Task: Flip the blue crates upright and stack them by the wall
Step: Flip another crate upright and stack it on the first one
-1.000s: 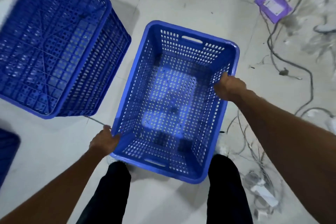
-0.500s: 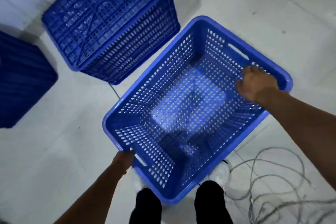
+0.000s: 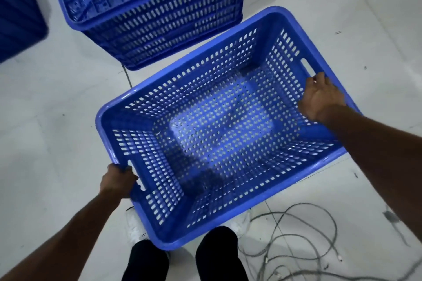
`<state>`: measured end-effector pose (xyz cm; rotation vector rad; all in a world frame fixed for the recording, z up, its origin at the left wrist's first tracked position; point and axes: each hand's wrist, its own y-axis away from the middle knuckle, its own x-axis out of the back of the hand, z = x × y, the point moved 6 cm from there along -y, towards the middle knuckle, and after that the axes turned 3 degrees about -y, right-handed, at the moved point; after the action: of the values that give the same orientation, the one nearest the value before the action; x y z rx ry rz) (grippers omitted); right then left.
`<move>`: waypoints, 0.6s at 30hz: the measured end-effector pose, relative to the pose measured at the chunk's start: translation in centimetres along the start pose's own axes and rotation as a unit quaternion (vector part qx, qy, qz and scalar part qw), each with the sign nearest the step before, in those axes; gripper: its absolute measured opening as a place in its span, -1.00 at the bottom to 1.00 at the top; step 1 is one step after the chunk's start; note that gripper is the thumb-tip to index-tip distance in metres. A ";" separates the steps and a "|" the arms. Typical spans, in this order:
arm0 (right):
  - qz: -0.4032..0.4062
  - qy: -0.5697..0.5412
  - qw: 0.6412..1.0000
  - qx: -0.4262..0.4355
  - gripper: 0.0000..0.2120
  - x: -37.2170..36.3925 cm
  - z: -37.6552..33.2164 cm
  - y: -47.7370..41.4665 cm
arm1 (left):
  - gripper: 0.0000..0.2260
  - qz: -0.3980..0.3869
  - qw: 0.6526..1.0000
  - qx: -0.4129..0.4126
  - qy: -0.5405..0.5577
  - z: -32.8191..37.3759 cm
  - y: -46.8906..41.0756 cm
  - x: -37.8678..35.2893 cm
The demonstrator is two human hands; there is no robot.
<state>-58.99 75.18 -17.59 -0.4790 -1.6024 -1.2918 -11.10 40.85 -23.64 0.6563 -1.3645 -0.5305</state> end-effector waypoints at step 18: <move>0.053 -0.180 0.963 -0.191 -0.60 0.4 4.1 1.9 | -0.65 0.106 0.990 -0.043 -0.079 5.0 -0.3 7.2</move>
<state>-59.52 79.42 -16.04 -1.0777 -1.5901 -1.4997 -15.07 35.04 -18.31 0.4000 -1.5309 -0.4752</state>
